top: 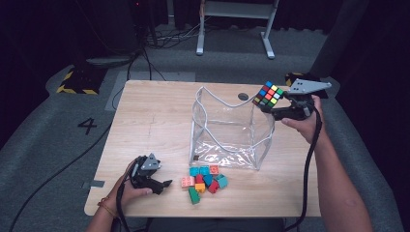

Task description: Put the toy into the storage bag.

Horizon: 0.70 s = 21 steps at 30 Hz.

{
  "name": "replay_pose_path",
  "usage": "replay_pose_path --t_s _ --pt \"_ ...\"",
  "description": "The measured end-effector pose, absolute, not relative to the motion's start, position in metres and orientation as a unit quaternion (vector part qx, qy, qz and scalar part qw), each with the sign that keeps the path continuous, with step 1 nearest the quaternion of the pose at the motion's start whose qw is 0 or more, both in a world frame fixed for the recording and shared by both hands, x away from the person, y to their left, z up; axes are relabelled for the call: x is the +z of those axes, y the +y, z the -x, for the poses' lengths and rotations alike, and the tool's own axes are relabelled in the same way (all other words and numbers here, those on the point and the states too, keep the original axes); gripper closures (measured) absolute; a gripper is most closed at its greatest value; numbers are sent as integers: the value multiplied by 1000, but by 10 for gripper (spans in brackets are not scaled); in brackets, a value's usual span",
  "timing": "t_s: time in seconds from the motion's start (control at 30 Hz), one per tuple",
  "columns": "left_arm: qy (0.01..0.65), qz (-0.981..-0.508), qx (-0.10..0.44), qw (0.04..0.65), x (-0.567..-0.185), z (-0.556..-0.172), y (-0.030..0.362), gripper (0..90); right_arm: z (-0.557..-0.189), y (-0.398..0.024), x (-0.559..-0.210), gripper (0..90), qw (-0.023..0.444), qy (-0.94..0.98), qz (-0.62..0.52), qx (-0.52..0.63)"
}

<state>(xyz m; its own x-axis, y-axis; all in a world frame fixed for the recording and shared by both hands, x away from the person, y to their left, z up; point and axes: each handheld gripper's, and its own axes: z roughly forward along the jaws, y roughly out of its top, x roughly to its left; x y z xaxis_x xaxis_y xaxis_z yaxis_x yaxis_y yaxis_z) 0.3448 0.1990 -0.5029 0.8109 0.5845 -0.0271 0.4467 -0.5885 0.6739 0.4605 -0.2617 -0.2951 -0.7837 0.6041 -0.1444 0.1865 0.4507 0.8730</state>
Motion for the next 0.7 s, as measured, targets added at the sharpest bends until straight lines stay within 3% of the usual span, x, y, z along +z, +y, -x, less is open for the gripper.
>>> replay_pose_path --t_s 0.7 --pt "292 -885 99 348 -503 -345 199 114 -477 -205 -313 339 160 886 -154 407"
